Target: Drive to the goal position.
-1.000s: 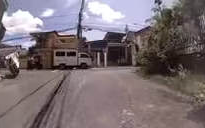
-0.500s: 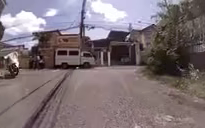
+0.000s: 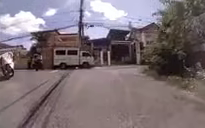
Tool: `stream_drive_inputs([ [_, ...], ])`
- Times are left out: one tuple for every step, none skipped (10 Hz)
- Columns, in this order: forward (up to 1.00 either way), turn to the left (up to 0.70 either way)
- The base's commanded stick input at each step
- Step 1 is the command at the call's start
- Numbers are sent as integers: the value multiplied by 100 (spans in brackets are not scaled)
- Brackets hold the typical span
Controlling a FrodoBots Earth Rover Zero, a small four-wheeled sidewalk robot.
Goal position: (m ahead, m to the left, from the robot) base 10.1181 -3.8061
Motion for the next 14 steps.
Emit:
stream_drive_inputs([
  [70,-4],
  [70,-22],
  [70,-27],
  [70,-27],
  [70,-27],
  [70,-27],
  [70,-27],
  [70,-27],
  [70,2],
  [70,8],
  [70,8],
  [70,8],
  [70,8],
  [70,8],
])
